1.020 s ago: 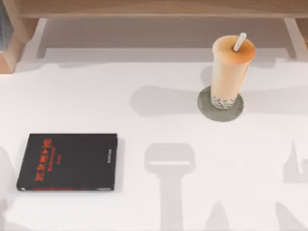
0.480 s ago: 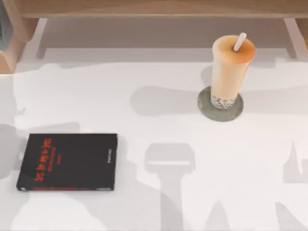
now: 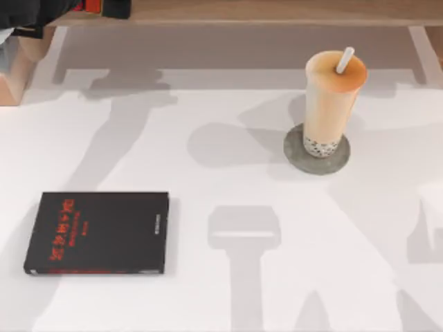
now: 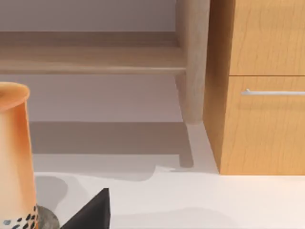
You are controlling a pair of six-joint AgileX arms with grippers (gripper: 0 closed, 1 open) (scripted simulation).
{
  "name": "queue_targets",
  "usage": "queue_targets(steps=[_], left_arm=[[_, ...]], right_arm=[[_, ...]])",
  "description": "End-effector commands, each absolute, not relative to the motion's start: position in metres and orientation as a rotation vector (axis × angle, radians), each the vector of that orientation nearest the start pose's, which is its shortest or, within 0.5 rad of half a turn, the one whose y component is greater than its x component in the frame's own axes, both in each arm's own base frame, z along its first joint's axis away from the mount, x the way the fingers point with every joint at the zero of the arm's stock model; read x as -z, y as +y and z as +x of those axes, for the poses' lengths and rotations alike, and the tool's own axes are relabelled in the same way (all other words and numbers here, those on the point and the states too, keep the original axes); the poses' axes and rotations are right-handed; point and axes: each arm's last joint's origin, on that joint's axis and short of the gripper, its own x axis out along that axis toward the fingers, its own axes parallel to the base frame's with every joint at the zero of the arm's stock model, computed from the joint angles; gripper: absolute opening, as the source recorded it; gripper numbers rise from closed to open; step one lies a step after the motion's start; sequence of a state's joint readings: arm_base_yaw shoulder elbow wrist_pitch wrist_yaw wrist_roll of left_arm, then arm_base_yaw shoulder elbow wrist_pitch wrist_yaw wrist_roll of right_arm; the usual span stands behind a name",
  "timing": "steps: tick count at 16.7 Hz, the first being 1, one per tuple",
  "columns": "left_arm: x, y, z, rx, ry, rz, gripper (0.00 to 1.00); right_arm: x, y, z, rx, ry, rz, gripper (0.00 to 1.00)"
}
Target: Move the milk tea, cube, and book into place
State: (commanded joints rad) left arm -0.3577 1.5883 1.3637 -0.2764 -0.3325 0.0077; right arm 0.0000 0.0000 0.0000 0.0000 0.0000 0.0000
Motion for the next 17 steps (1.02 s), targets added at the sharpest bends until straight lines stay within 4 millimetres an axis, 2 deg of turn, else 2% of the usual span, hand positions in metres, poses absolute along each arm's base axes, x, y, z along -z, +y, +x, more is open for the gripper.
queue_targets(steps=[3, 5, 9, 15, 17], left_arm=[[-0.369, -0.146, 0.342, 0.028, 0.198, 0.077, 0.00], [-0.386, -0.154, 0.342, 0.013, 0.087, 0.033, 0.00], [-0.396, -0.165, 0.346, 0.024, 0.002, 0.000, 0.00], [-0.397, -0.164, 0.346, 0.021, -0.002, -0.001, 0.00], [-0.410, -0.163, 0.347, 0.007, -0.053, -0.034, 0.00]], right_arm=[[-0.160, -0.001, 0.106, 0.000, 0.000, 0.000, 1.00], [-0.160, -0.001, 0.106, 0.000, 0.000, 0.000, 1.00], [-0.160, -0.001, 0.106, 0.000, 0.000, 0.000, 1.00], [-0.160, -0.001, 0.106, 0.000, 0.000, 0.000, 1.00], [-0.160, -0.001, 0.106, 0.000, 0.000, 0.000, 1.00]])
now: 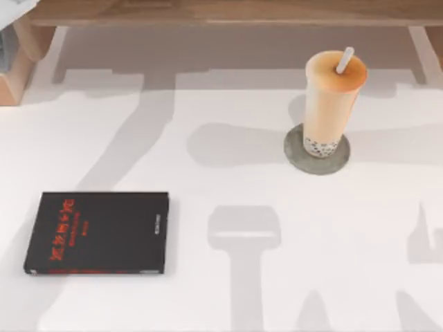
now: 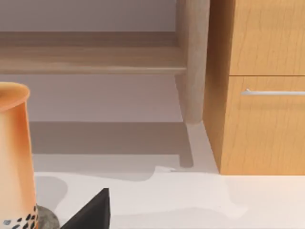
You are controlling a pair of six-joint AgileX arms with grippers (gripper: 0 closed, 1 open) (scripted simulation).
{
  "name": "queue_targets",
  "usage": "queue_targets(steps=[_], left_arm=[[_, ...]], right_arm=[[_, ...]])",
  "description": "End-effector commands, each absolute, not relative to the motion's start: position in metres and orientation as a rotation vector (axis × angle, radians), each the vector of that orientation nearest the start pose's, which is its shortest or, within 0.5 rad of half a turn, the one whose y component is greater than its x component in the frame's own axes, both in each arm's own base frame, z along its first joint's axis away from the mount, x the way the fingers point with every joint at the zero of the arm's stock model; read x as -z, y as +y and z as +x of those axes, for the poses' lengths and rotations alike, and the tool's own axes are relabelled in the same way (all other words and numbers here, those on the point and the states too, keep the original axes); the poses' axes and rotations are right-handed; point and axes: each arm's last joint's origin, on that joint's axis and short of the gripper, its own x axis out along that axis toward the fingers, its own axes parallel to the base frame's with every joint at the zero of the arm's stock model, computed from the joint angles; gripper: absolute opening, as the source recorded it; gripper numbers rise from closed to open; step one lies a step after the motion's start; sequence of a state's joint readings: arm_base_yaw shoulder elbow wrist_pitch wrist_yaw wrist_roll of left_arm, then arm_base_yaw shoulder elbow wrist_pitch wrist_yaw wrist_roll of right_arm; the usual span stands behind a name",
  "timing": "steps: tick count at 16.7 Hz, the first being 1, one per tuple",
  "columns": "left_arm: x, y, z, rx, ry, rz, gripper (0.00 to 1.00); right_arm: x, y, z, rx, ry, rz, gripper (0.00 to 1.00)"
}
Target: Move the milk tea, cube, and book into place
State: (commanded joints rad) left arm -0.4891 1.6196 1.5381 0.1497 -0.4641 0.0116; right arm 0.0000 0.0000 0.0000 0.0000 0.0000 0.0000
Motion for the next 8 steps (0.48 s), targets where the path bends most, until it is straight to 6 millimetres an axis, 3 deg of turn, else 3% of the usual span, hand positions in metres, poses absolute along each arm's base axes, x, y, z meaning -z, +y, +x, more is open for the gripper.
queue_targets(steps=[5, 8], left_arm=[[-0.458, -0.158, 0.369, -0.047, -0.236, -0.146, 0.00], [-0.447, -0.158, 0.405, -0.044, -0.193, -0.108, 0.00]], right_arm=[[-0.160, -0.001, 0.106, 0.000, 0.000, 0.000, 1.00], [-0.160, -0.001, 0.106, 0.000, 0.000, 0.000, 1.00]])
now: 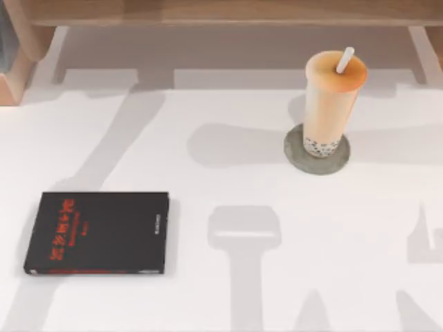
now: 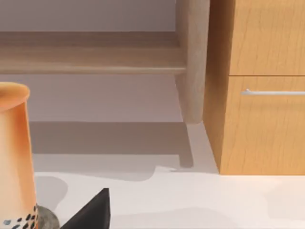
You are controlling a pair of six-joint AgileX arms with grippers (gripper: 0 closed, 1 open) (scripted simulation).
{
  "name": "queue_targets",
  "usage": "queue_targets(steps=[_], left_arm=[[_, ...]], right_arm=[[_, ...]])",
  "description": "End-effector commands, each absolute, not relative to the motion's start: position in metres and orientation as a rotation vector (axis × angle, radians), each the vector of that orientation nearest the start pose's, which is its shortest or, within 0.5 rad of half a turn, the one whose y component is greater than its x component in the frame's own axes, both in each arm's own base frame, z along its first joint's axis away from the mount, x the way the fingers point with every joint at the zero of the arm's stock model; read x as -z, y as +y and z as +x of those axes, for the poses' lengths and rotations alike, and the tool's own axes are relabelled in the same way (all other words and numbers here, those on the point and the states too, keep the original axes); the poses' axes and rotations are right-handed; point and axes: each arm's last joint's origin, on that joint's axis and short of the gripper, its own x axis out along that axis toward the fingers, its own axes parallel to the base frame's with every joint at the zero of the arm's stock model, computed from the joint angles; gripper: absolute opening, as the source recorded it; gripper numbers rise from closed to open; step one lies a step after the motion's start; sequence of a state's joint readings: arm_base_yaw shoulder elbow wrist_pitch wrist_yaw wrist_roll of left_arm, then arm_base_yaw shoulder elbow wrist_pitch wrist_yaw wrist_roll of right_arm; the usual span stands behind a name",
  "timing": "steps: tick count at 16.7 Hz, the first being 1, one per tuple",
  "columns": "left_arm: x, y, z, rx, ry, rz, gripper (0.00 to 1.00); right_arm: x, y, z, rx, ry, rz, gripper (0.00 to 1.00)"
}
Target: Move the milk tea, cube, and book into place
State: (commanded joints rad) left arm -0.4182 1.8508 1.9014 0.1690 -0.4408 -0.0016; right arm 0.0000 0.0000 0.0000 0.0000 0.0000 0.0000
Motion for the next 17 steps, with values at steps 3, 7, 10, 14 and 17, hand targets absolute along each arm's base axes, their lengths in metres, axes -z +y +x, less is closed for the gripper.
queue_targets(steps=[3, 7, 10, 14, 17], left_arm=[[-0.412, -0.164, 0.436, 0.002, -0.060, -0.031, 0.00], [-0.396, -0.168, 0.447, 0.026, 0.000, 0.000, 0.00], [-0.396, -0.168, 0.447, 0.026, 0.000, 0.000, 0.08], [-0.396, -0.168, 0.447, 0.026, 0.000, 0.000, 0.38], [-0.396, -0.168, 0.447, 0.026, 0.000, 0.000, 0.60]], right_arm=[[-0.160, -0.001, 0.106, 0.000, 0.000, 0.000, 1.00], [-0.160, -0.001, 0.106, 0.000, 0.000, 0.000, 1.00], [-0.160, -0.001, 0.106, 0.000, 0.000, 0.000, 1.00], [-0.160, -0.001, 0.106, 0.000, 0.000, 0.000, 1.00], [-0.160, -0.001, 0.106, 0.000, 0.000, 0.000, 1.00]])
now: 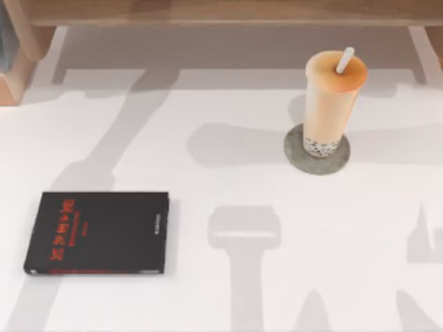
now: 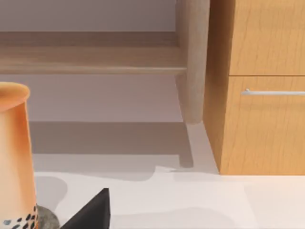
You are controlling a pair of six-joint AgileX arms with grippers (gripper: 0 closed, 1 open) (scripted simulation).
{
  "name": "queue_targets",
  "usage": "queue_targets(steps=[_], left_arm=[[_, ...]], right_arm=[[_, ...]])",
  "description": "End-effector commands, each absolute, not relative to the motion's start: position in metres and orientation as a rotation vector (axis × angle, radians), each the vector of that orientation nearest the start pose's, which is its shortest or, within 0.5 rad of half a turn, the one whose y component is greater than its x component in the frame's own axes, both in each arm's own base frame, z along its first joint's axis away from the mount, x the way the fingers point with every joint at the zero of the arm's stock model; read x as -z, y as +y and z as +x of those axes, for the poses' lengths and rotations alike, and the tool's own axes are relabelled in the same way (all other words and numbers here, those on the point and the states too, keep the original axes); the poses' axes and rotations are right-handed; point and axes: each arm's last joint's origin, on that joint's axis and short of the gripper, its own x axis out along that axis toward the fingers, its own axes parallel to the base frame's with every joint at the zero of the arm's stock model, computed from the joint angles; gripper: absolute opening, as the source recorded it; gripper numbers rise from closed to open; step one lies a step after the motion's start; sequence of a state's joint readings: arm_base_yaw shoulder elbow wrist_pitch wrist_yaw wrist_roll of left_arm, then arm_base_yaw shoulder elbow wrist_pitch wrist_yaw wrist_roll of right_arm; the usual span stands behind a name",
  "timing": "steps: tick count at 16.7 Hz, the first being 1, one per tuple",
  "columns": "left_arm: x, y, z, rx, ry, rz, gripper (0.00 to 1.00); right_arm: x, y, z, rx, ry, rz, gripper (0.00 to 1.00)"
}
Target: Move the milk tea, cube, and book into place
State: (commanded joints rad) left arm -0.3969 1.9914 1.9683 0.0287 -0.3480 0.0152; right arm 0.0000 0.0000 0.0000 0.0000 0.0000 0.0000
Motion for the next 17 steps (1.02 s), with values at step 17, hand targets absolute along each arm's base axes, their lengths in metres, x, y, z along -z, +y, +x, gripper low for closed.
queue_targets(steps=[17], left_arm=[[-0.3956, -0.1678, 0.4465, 0.026, 0.000, 0.000, 1.00]], right_arm=[[-0.1638, -0.0011, 0.1025, -0.001, -0.017, 0.000, 1.00]])
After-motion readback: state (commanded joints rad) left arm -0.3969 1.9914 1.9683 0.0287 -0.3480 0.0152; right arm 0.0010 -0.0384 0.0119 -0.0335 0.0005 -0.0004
